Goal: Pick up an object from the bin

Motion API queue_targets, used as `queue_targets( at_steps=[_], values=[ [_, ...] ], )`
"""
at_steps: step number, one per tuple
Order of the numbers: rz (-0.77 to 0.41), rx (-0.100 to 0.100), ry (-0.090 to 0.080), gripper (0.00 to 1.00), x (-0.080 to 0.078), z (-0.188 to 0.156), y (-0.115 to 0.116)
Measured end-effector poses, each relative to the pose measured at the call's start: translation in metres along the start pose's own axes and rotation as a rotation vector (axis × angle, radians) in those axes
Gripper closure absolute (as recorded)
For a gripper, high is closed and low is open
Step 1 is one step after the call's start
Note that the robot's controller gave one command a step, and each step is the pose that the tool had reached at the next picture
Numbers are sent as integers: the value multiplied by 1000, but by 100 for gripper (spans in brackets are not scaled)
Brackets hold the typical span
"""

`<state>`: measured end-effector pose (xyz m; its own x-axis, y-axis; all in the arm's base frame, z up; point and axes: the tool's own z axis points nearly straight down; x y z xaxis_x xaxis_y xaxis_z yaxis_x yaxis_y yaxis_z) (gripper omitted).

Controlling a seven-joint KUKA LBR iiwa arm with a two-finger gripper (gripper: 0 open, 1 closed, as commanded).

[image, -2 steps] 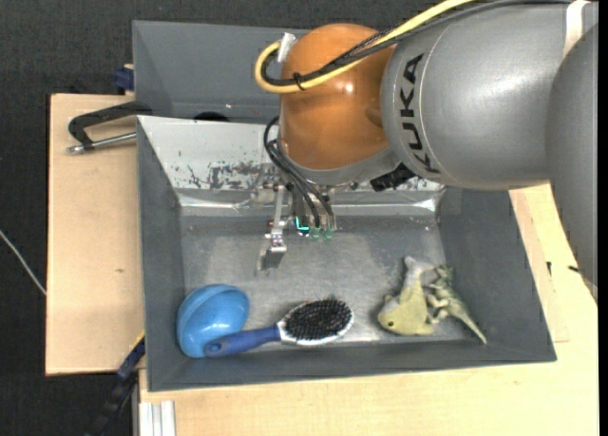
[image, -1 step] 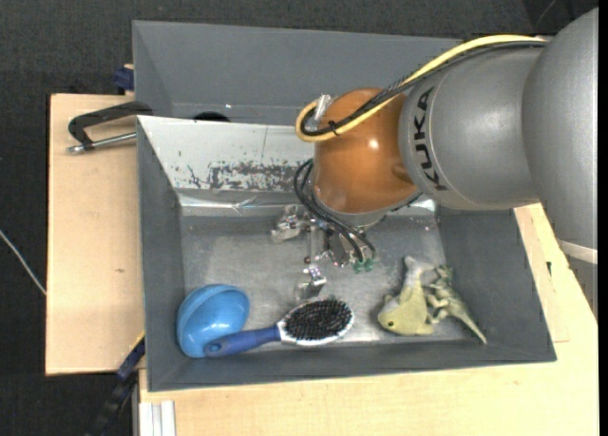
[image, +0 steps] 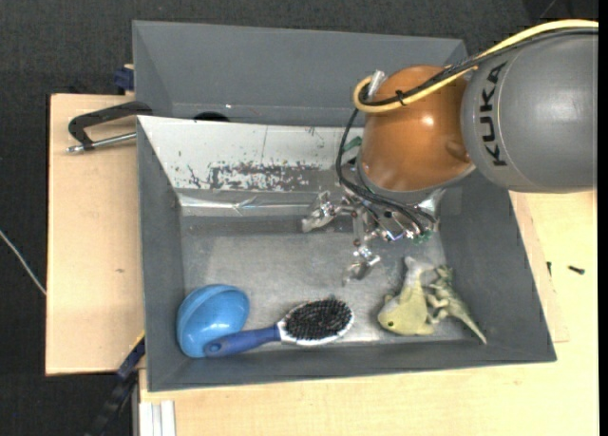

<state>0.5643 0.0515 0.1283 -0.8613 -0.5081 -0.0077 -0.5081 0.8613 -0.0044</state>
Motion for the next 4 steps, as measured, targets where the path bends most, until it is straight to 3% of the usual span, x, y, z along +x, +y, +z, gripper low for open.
queue_targets(
  at_steps=[1, 2, 3, 4],
  values=[
    [-228, -4, 9, 0, 67, -12, -31],
    [-565, -9, -1, 0, 105, 49, -63],
    [-566, -5, 13, 100, 110, 50, -69],
    [-577, 3, -5, 100, 86, -100, -40]
  ],
)
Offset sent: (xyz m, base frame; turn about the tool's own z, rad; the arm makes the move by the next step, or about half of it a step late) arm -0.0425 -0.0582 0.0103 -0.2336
